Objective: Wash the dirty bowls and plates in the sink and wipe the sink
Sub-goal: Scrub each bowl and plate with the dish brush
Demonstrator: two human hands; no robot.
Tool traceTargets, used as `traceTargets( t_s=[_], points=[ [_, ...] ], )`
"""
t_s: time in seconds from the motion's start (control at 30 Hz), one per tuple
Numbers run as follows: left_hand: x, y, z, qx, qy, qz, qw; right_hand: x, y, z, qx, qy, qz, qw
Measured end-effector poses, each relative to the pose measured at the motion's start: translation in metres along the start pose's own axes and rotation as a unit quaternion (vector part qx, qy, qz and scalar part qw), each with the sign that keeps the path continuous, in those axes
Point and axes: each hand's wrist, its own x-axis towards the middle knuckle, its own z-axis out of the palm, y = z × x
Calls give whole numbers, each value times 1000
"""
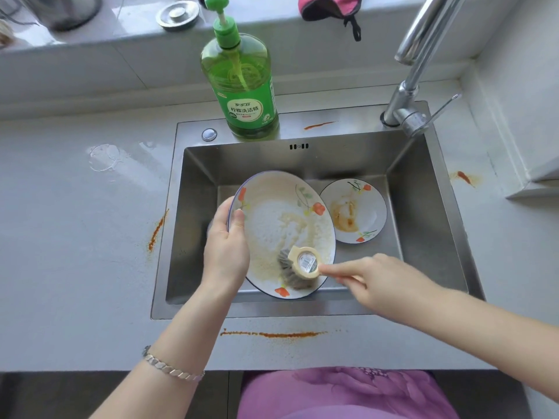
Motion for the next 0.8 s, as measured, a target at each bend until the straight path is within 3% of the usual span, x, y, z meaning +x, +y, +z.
traceTargets(
  t_s=[0.13,0.3,0.47,0.57,0.7,0.8],
  points=[
    [0,2,-2,-18,-11,8,1000,19,28,-9,-27,80,56,995],
    [4,2,-1,-24,13,4,1000,-4,2,4,54,-3,-15,998],
    [4,2,1,-22,12,13,1000,16,21,-11,18,53,85,995],
    [4,3,6,-34,25,16,999,-1,-6,2,112,-20,31,993],
    [-1,1,14,-78,26,3,997,-4,-37,-1,309,-50,-9,950],
    [-2,0,13,-100,31,-27,994,1,-38,-5,303,-69,-3,951]
  ],
)
